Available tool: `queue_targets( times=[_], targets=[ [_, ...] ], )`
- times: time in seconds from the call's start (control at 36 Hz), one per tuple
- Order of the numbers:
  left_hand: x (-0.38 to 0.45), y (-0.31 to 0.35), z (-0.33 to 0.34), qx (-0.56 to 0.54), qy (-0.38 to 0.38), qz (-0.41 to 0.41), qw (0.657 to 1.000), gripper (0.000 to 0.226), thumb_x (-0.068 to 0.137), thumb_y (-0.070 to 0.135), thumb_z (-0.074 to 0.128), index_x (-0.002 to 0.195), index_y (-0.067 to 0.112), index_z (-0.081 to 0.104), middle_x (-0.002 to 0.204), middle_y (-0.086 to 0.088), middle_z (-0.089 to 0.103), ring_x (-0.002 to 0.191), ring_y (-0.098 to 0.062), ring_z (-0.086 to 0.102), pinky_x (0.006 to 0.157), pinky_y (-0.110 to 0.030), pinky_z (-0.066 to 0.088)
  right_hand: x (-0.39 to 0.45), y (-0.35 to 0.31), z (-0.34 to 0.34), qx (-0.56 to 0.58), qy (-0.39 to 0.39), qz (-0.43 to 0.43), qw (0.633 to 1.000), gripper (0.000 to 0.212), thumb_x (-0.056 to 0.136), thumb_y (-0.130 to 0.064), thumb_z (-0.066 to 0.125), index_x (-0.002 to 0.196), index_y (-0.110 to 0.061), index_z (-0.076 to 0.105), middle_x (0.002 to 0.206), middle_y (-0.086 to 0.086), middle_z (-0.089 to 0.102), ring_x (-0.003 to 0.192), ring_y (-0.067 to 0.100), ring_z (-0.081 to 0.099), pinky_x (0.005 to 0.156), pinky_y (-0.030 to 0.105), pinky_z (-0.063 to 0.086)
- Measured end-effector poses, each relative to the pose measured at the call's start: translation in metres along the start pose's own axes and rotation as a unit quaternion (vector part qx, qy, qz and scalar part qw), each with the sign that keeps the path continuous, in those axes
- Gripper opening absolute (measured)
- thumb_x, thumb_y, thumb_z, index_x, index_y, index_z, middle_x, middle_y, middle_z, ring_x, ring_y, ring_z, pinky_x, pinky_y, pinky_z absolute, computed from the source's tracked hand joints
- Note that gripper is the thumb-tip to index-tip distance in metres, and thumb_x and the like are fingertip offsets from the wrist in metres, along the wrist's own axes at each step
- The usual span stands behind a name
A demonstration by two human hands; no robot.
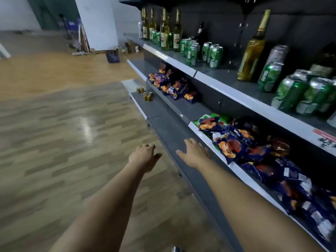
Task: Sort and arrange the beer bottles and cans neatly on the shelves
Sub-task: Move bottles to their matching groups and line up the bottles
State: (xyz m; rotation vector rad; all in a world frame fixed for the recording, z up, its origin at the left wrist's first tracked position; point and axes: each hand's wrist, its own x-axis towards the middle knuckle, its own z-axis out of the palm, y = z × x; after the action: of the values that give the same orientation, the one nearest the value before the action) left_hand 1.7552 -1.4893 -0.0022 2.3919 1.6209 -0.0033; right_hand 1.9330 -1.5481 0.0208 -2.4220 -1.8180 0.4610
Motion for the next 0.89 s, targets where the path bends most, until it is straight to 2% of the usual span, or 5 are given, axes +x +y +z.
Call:
queue_targets(
  times=[0.08, 0.36, 0.47, 0.67, 0.89],
  targets=[
    [0.035, -0.01, -0.009, 0.011, 0.011, -0.01, 1.0, 0.05, 0.099, 0.051, 0.039, 0.134, 0.016, 0.048, 0.136, -0.008, 0.05, 0.126, -0.03, 0.046, 0.09, -0.042, 0.047, 0.041, -0.008, -0.005, -0.008, 0.0, -0.015, 1.0, 0.066, 0.097, -0.054, 0.041, 0.149, -0.016, 0.027, 0.157, 0.004, 0.023, 0.138, 0.029, 0.032, 0.108, 0.041, 0.029],
    [0.173, -0.02, -0.052, 0.014, 0.033, -0.016, 0.999, 0.048, 0.099, 0.05, 0.04, 0.133, 0.018, 0.05, 0.136, -0.008, 0.051, 0.125, -0.03, 0.047, 0.095, -0.042, 0.047, 0.183, -0.02, -0.041, 0.007, 0.002, -0.035, 0.999, 0.063, 0.098, -0.053, 0.039, 0.148, -0.017, 0.028, 0.155, 0.004, 0.027, 0.135, 0.03, 0.036, 0.105, 0.042, 0.035],
    [0.215, -0.031, -0.063, 0.013, 0.032, -0.019, 0.999, 0.048, 0.099, 0.05, 0.039, 0.133, 0.017, 0.049, 0.134, -0.009, 0.051, 0.124, -0.03, 0.047, 0.094, -0.042, 0.047, 0.236, -0.029, -0.053, -0.001, -0.002, -0.039, 0.999, 0.064, 0.098, -0.053, 0.04, 0.148, -0.016, 0.028, 0.154, 0.006, 0.028, 0.136, 0.029, 0.036, 0.107, 0.043, 0.033],
    [0.288, -0.077, -0.073, -0.002, 0.027, -0.037, 0.999, 0.049, 0.1, 0.05, 0.039, 0.134, 0.016, 0.048, 0.135, -0.011, 0.05, 0.125, -0.031, 0.047, 0.095, -0.042, 0.046, 0.322, -0.06, -0.059, -0.024, -0.009, -0.048, 0.999, 0.065, 0.098, -0.055, 0.038, 0.149, -0.016, 0.028, 0.155, 0.006, 0.028, 0.136, 0.028, 0.035, 0.106, 0.044, 0.033],
    [0.392, -0.144, -0.095, 0.023, 0.034, -0.02, 0.999, 0.049, 0.099, 0.052, 0.039, 0.132, 0.018, 0.05, 0.135, -0.007, 0.051, 0.124, -0.029, 0.047, 0.089, -0.04, 0.047, 0.427, -0.109, -0.061, -0.013, 0.013, -0.029, 0.999, 0.066, 0.098, -0.055, 0.038, 0.149, -0.015, 0.027, 0.155, 0.005, 0.029, 0.135, 0.029, 0.037, 0.104, 0.044, 0.036]
  ],
)
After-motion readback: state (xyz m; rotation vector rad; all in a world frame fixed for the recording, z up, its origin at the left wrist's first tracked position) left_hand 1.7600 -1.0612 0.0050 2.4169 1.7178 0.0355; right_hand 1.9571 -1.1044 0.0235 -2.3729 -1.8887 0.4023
